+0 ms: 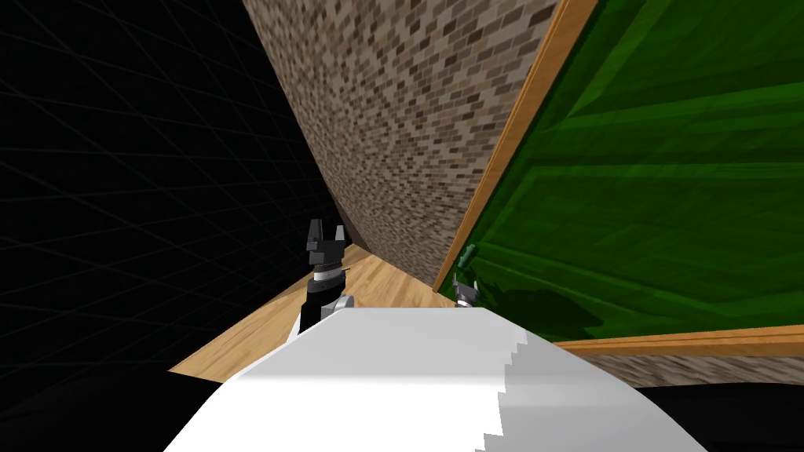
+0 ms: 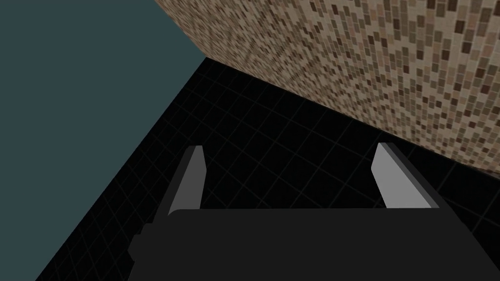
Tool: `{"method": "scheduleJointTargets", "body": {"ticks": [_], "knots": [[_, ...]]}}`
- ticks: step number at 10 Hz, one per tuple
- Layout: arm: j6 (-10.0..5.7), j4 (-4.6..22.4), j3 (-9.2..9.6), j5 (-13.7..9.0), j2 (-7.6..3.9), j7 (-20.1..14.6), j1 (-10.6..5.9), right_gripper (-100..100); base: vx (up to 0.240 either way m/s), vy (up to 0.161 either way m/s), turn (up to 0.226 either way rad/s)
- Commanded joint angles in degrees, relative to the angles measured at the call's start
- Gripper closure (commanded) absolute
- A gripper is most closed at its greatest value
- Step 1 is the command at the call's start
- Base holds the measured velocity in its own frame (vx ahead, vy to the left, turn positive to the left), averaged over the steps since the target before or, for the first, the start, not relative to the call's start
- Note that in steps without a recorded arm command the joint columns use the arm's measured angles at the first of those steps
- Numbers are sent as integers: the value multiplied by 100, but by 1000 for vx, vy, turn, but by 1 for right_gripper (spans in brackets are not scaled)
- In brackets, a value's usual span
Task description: Pull the door open
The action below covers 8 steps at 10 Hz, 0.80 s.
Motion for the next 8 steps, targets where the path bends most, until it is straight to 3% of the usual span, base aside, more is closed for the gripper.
{"method": "scheduleJointTargets", "body": {"ticks": [1,6,7,8], "knots": [[-84,101,63,-185,-38,-99,-10,-100,68,-77,141],[-384,561,289,-743,-149,-459,-82,-100,60,-81,120],[-339,519,257,-680,-138,-411,-87,-100,22,-31,26],[-228,695,112,-541,-192,-647,-170,-100,62,16,-55]]}}
